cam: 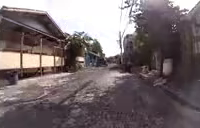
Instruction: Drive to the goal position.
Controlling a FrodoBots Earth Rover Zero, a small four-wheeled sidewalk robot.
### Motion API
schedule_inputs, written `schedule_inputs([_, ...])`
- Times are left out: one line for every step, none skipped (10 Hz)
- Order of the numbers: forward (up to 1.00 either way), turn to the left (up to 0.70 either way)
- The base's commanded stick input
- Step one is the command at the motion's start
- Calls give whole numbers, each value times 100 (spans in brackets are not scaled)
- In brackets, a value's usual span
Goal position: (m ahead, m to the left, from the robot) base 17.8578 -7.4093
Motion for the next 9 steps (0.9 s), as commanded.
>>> schedule_inputs([70, 0])
schedule_inputs([70, 0])
schedule_inputs([70, 0])
schedule_inputs([70, 0])
schedule_inputs([70, 0])
schedule_inputs([70, 0])
schedule_inputs([70, 0])
schedule_inputs([70, 0])
schedule_inputs([70, 0])
